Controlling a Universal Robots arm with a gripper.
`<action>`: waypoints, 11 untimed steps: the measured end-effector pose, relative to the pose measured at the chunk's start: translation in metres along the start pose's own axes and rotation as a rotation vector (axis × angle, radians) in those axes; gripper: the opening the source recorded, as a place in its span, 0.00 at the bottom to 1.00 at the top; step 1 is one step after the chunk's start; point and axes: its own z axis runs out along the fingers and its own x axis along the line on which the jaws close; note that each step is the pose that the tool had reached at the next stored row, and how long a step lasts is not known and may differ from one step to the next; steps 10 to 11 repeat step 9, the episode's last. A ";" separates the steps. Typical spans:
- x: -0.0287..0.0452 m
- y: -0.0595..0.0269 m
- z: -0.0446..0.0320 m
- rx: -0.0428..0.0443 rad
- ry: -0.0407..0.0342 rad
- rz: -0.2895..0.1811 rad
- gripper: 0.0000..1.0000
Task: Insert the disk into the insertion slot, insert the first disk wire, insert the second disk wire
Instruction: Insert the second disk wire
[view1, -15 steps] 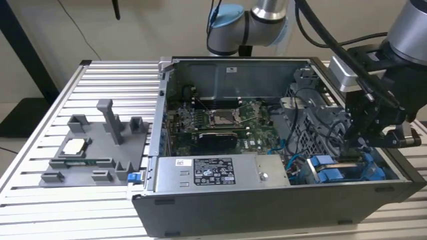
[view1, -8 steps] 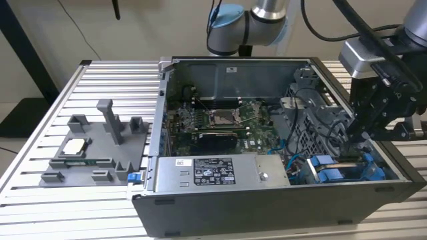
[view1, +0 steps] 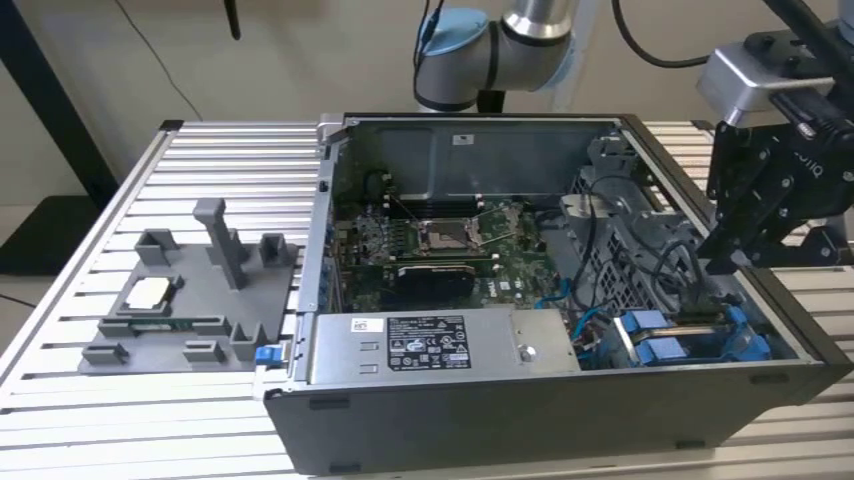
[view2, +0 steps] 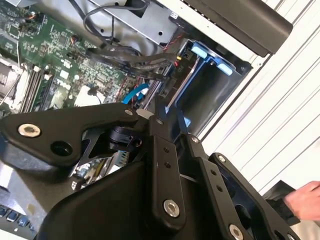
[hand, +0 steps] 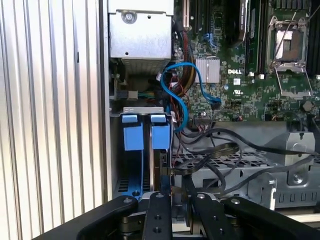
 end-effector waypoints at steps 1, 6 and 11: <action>-0.0001 0.0000 -0.0011 -0.0005 0.0001 0.000 0.24; -0.0006 -0.0003 -0.0048 -0.0013 0.0000 0.000 0.24; -0.0007 -0.0003 -0.0059 -0.0013 0.0000 0.000 0.24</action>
